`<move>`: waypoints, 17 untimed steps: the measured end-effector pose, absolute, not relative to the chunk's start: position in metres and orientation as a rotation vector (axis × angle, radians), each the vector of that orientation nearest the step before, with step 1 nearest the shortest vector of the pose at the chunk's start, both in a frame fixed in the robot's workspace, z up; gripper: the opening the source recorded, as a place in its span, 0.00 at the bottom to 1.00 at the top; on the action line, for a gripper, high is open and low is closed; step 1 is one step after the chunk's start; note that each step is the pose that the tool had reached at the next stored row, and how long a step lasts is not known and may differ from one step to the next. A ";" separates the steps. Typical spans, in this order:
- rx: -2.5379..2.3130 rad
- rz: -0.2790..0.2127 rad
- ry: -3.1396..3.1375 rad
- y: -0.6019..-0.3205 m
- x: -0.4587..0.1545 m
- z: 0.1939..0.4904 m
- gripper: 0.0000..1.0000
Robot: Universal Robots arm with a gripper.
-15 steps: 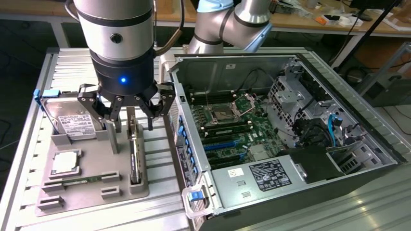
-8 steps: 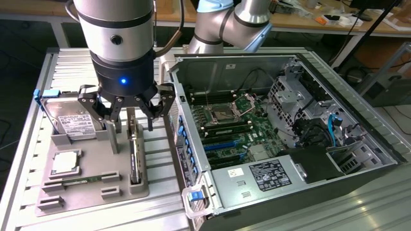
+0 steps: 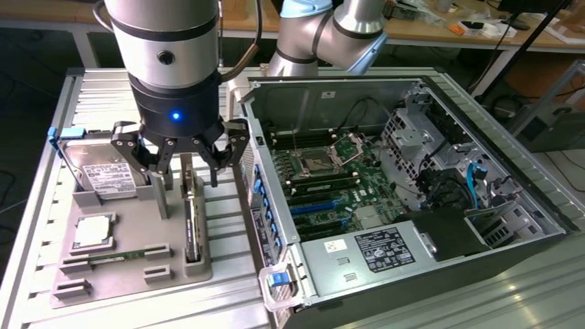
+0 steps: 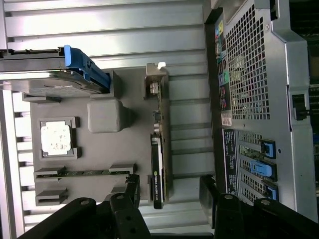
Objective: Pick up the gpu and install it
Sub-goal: 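Pick up the gpu and move the gpu toward the slot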
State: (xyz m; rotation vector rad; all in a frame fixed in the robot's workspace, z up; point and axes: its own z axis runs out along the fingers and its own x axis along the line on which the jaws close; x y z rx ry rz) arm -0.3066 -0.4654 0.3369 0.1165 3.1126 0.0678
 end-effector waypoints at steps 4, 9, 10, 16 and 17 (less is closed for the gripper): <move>0.116 0.068 3.113 -0.465 -0.307 0.336 0.60; 0.117 0.068 3.113 -0.465 -0.307 0.335 0.60; 0.116 0.068 3.113 -0.465 -0.307 0.334 0.60; 0.116 0.068 3.113 -0.465 -0.307 0.332 0.60; 0.116 0.068 3.113 -0.465 -0.307 0.332 0.60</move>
